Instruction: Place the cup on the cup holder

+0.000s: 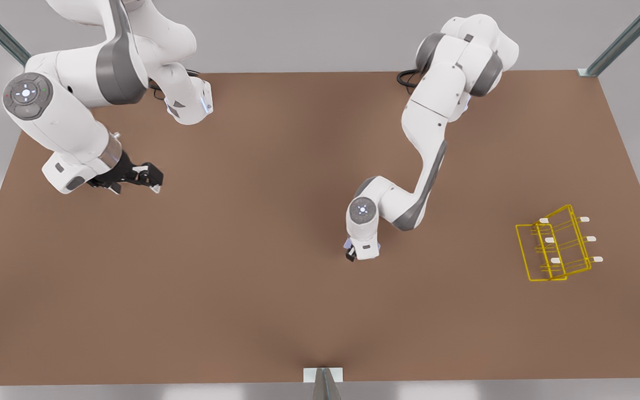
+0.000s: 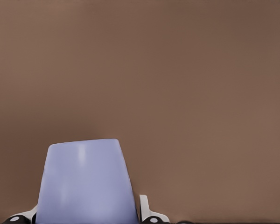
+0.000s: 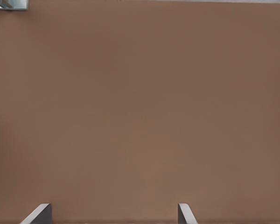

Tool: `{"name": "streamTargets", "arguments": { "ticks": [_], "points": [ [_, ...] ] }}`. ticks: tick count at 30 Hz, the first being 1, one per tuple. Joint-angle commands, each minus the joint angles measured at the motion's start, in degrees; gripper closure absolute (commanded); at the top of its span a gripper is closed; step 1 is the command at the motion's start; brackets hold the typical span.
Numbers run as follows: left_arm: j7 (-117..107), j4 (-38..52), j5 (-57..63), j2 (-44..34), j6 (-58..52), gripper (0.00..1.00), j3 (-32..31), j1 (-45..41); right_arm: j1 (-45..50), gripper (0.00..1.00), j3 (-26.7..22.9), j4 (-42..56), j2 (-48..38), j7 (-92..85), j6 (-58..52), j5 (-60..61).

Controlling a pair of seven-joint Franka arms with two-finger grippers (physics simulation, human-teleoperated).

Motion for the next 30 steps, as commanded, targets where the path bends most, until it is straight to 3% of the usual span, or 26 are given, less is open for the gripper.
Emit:
{"name": "streamTargets", "arguments": {
  "ticks": [1, 5, 8, 15, 21, 24, 30],
  "points": [
    [6.1, 0.2, -2.3, -1.6, -3.5, 0.28, 0.0, 0.4, 0.1, 0.00, 0.0, 0.0, -0.1, 0.4, -0.1, 0.1],
    [6.6, 1.3, -4.7, -6.6, -3.5, 0.28, 0.8, 2.9, 0.1, 0.00, 0.1, 0.0, -0.2, 0.7, -0.2, 0.0],
    [6.1, 1.3, -0.2, -7.7, -4.2, 0.28, 5.3, 2.8, 0.1, 0.00, 0.0, 0.1, -0.2, 0.7, -0.2, 0.0],
    [4.2, 1.4, 34.9, -7.8, -19.9, 0.28, 11.0, 2.2, -1.2, 0.00, -0.5, -0.2, -0.1, -0.6, -0.8, 0.2],
    [-3.7, 4.2, 51.1, -3.7, -33.0, 0.28, 11.5, 2.2, -1.1, 0.00, -0.4, 0.1, 0.9, -0.4, -0.1, 1.9],
    [-5.2, 4.1, 54.4, -0.3, -30.9, 0.28, 16.0, 3.7, -2.5, 0.00, -0.6, 0.1, 0.8, -0.7, -0.2, 1.8],
    [-11.6, 3.3, 66.9, 1.5, -27.1, 0.28, 16.1, 10.0, -2.8, 0.00, -0.6, 0.1, 1.0, -0.6, 1.7, 1.2]
  ]
}}
